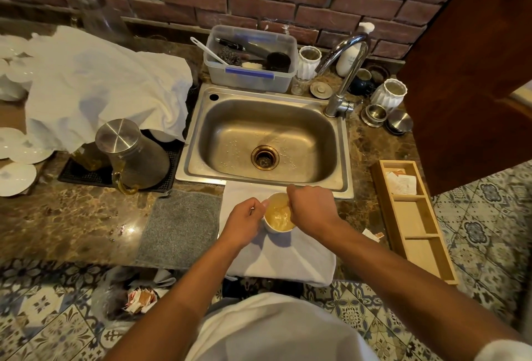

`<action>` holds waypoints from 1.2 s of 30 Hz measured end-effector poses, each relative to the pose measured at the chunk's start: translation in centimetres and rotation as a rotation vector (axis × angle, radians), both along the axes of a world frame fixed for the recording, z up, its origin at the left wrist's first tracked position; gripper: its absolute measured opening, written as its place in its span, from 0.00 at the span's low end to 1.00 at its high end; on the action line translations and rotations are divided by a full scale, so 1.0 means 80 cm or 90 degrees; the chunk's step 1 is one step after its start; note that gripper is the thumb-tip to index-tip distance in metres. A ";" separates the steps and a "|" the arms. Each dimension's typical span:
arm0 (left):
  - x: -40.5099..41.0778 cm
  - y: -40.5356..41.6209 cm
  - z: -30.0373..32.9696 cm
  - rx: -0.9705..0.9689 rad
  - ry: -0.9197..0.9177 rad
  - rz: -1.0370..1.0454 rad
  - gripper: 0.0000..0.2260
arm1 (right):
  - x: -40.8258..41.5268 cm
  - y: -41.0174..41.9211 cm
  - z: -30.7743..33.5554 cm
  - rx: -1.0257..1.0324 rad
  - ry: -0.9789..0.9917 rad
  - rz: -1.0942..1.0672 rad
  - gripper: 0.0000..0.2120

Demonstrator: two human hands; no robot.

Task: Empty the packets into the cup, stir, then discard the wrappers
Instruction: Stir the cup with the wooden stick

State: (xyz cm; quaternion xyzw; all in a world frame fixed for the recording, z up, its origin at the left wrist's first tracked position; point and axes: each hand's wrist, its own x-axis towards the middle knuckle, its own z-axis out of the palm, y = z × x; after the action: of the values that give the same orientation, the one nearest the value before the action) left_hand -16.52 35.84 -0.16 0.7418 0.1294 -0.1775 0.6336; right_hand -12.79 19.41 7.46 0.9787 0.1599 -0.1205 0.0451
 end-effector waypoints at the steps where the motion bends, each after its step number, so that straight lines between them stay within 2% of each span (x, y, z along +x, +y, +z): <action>1: 0.000 -0.001 0.001 -0.005 0.000 0.002 0.18 | -0.001 -0.002 0.002 -0.018 0.002 0.006 0.16; 6: 0.001 -0.001 -0.001 -0.010 0.009 0.000 0.18 | -0.015 0.001 0.004 -0.048 0.080 0.032 0.12; 12: 0.001 0.001 -0.005 0.000 0.008 -0.010 0.18 | -0.013 0.014 -0.001 0.060 0.150 -0.039 0.10; 19: 0.000 -0.001 -0.008 -0.026 0.016 0.006 0.18 | -0.002 0.001 -0.011 0.115 0.040 -0.111 0.08; 23: 0.001 -0.001 -0.005 -0.019 0.017 0.003 0.18 | -0.004 -0.008 -0.011 0.059 -0.008 -0.054 0.10; 26: 0.001 -0.001 -0.002 -0.013 0.010 0.003 0.19 | -0.008 -0.005 -0.008 0.017 0.012 0.005 0.11; 31: 0.000 0.000 -0.001 -0.018 0.023 -0.002 0.18 | -0.006 0.001 -0.007 0.054 0.097 -0.010 0.08; 36: 0.001 0.000 -0.005 -0.025 0.036 0.011 0.17 | -0.007 0.010 -0.014 0.142 0.032 -0.052 0.10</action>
State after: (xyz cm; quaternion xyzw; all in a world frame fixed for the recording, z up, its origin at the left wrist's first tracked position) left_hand -16.46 35.82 -0.59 0.7228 0.1500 -0.1952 0.6457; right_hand -13.35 20.18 6.34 0.9801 0.1334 -0.1282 -0.0726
